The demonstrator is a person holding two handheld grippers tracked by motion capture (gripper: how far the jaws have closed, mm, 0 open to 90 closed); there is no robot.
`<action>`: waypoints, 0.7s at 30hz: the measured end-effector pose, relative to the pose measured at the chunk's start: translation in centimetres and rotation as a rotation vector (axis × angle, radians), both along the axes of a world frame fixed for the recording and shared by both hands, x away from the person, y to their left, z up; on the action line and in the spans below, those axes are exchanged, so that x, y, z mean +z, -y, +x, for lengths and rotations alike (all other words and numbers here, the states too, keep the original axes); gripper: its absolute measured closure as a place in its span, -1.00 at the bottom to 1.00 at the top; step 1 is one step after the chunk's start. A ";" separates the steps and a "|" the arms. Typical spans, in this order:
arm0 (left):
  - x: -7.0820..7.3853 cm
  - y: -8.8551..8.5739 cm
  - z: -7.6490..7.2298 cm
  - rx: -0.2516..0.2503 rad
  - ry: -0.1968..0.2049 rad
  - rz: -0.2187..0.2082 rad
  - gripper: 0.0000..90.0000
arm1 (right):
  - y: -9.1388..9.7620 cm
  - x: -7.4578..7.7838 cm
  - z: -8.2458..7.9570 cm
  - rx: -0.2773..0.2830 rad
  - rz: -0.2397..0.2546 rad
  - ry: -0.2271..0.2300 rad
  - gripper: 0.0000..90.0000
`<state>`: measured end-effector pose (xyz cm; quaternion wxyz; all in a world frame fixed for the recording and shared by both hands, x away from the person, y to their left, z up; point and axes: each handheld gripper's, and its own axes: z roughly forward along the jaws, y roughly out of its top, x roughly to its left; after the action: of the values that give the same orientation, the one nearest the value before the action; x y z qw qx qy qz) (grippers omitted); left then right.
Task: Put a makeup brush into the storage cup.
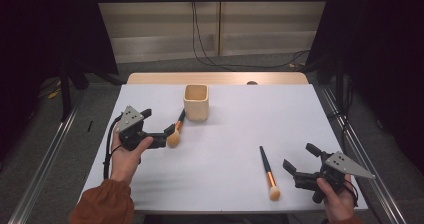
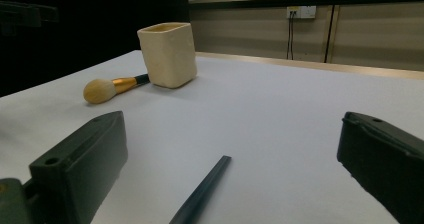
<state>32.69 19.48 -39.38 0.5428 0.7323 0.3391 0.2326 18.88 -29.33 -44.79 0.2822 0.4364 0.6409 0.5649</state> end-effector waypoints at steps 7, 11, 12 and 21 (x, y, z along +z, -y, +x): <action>0.4 0.2 1.6 -0.002 -0.037 -0.013 -0.95 | 0.0 0.0 0.1 -0.001 0.001 0.000 -1.00; 0.4 0.4 2.5 0.001 -0.037 -0.004 -0.95 | 0.0 0.0 0.0 0.004 0.002 -0.004 -1.00; 0.4 0.5 2.8 0.000 -0.039 0.001 -0.95 | 0.0 0.0 0.0 0.004 0.002 -0.003 -1.00; 0.6 0.9 5.3 0.015 -0.089 0.040 -0.95 | 0.0 -0.1 0.1 0.010 0.000 -0.004 -1.00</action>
<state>38.01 18.63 -38.80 0.5105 0.7502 0.3636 0.2104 19.01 -29.28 -44.84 0.2783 0.4342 0.6437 0.5654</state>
